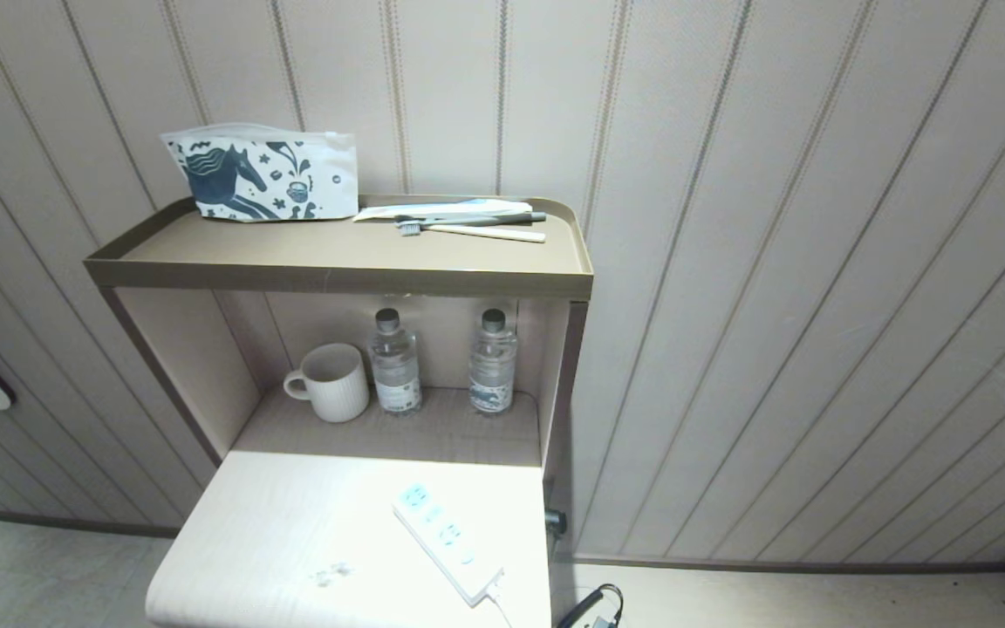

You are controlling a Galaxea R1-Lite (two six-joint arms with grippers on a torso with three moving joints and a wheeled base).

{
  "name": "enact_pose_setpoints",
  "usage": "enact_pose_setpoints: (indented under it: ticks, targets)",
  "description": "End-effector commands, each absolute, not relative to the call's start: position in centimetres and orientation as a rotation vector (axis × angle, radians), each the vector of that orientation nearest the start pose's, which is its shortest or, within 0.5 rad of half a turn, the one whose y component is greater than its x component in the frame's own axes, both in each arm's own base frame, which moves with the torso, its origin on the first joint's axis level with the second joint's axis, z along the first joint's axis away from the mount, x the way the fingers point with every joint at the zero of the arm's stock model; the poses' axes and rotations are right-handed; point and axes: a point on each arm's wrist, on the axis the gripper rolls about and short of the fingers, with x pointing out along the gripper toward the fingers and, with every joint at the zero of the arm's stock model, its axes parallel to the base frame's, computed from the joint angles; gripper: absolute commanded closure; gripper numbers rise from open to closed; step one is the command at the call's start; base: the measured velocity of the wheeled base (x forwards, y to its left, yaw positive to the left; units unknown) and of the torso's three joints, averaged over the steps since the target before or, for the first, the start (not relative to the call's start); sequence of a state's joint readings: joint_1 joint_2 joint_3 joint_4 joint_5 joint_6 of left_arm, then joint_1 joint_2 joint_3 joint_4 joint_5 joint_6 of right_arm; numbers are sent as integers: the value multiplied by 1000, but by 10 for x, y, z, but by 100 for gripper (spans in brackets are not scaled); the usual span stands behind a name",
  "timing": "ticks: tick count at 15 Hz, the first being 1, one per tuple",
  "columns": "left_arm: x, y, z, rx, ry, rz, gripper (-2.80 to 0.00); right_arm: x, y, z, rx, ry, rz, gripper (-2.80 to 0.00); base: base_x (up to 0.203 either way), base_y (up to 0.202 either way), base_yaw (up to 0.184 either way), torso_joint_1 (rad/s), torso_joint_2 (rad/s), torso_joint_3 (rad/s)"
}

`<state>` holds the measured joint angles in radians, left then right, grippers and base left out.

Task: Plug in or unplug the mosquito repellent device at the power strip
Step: Place the mosquito repellent liquid on the table

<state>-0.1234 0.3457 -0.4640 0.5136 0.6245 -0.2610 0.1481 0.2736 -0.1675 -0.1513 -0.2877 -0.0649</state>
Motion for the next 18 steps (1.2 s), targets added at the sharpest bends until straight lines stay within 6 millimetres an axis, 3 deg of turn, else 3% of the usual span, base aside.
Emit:
enact_pose_setpoints:
  ticks: [1, 3, 7, 10, 13, 15, 18]
  targets:
    - [-24, 16, 141, -77, 235, 544, 0, 0, -7, 125, -65, -2, -141, 0, 0, 0, 0, 0, 0, 0]
    - [-10, 13, 133, -53, 101, 474, 0, 3, -6, 103, -53, 47, -122, 0, 0, 0, 0, 0, 0, 0]
    - [3, 6, 102, 94, 59, 149, 0, 2, -2, 97, 71, 98, 27, 0, 0, 0, 0, 0, 0, 0]
    - [2, 5, 96, 64, 109, 123, 0, 2, -2, 92, 16, 158, 24, 0, 0, 0, 0, 0, 0, 0]
    - [2, 4, 95, -4, 119, 84, 0, -6, -4, 88, -126, 313, -122, 0, 0, 0, 0, 0, 0, 0]
    - [2, 4, 95, -25, 120, 79, 0, -9, -3, 88, -144, 286, -190, 0, 0, 0, 0, 0, 0, 0]
    - [2, 4, 95, -25, 118, 82, 0, -25, -3, 86, -126, 74, -178, 0, 0, 0, 0, 0, 0, 0]
